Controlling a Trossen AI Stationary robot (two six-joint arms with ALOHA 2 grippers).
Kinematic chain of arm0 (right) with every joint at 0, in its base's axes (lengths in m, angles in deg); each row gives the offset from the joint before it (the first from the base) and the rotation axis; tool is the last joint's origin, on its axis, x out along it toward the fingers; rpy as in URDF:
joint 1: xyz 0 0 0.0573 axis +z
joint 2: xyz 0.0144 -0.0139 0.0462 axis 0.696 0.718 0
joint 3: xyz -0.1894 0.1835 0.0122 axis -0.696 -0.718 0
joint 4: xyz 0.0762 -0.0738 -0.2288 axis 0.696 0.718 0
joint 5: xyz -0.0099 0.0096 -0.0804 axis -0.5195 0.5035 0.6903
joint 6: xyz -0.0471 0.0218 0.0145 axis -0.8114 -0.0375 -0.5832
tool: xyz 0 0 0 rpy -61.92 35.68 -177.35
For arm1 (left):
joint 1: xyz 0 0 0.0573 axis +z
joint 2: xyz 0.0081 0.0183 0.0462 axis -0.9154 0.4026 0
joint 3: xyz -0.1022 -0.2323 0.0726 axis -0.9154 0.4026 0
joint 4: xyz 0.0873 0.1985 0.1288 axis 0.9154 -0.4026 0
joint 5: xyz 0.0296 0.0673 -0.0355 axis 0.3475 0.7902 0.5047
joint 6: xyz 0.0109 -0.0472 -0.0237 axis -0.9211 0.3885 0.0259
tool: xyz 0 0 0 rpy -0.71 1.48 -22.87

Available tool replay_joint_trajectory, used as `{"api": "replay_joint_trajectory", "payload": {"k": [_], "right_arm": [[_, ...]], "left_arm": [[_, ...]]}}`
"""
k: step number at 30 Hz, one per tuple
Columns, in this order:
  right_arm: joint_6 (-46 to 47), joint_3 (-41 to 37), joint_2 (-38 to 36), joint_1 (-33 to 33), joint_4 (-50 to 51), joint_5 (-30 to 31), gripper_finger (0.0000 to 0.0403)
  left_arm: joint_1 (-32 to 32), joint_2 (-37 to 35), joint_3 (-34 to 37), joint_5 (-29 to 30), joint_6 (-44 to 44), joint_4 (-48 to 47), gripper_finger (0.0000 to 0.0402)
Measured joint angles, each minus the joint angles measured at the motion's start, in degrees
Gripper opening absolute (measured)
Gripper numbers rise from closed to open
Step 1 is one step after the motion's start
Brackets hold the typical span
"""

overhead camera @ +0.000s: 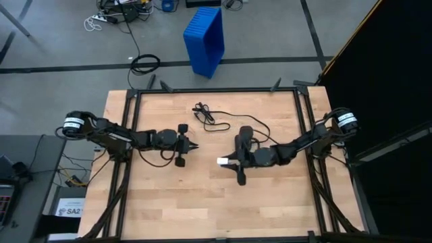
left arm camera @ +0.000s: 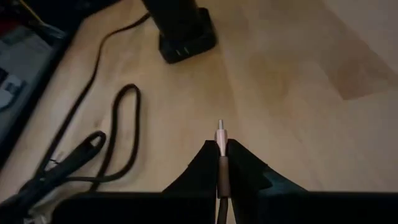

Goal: Plug in charger
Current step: Remove the charger cable from the charger adapter

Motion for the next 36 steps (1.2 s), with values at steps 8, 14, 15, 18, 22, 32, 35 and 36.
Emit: {"api": "replay_joint_trajectory", "payload": {"k": [8, 14, 15, 18, 22, 32, 35, 36], "right_arm": [[4.29, -7.93, 0.11, 3.92, -6.33, 7.63, 0.0088], [7.41, -9.73, 1.13, 6.12, -6.1, 10.38, 0.0088], [7.82, -9.91, 1.87, 6.43, -6.26, 10.78, 0.0088], [9.94, -10.01, 6.35, 6.96, -8.93, 13.04, 0.0088], [10.81, -9.97, 14.05, 6.98, -17.93, 13.52, 0.0088], [13.3, -9.73, 24.8, 6.83, -28.4, 12.97, 0.0088], [13.48, -9.86, 25.0, 6.81, -29.58, 12.58, 0.0092], [13.48, -9.9, 25.08, 6.81, -30.02, 12.34, 0.0103]], "left_arm": [[1.06, 5.02, -0.02, -1.09, 1.86, 2.93, 0.0], [1.06, 9.82, -0.04, -1.43, 1.99, 7.63, 0.0], [1.06, 10.32, -0.04, -1.43, 1.99, 8.15, 0.0], [1.06, 11.29, -0.71, -1.43, 2.01, 8.55, 0.0], [1.06, 12.11, -1.56, -1.43, 1.95, 8.36, 0.0], [1.06, 12.09, -1.68, -1.83, 1.9, 8.33, 0.0], [1.06, 12.09, -1.66, -1.83, 1.88, 8.3, 0.0], [1.06, 12.09, -1.67, -1.83, 1.88, 8.26, 0.0]]}}
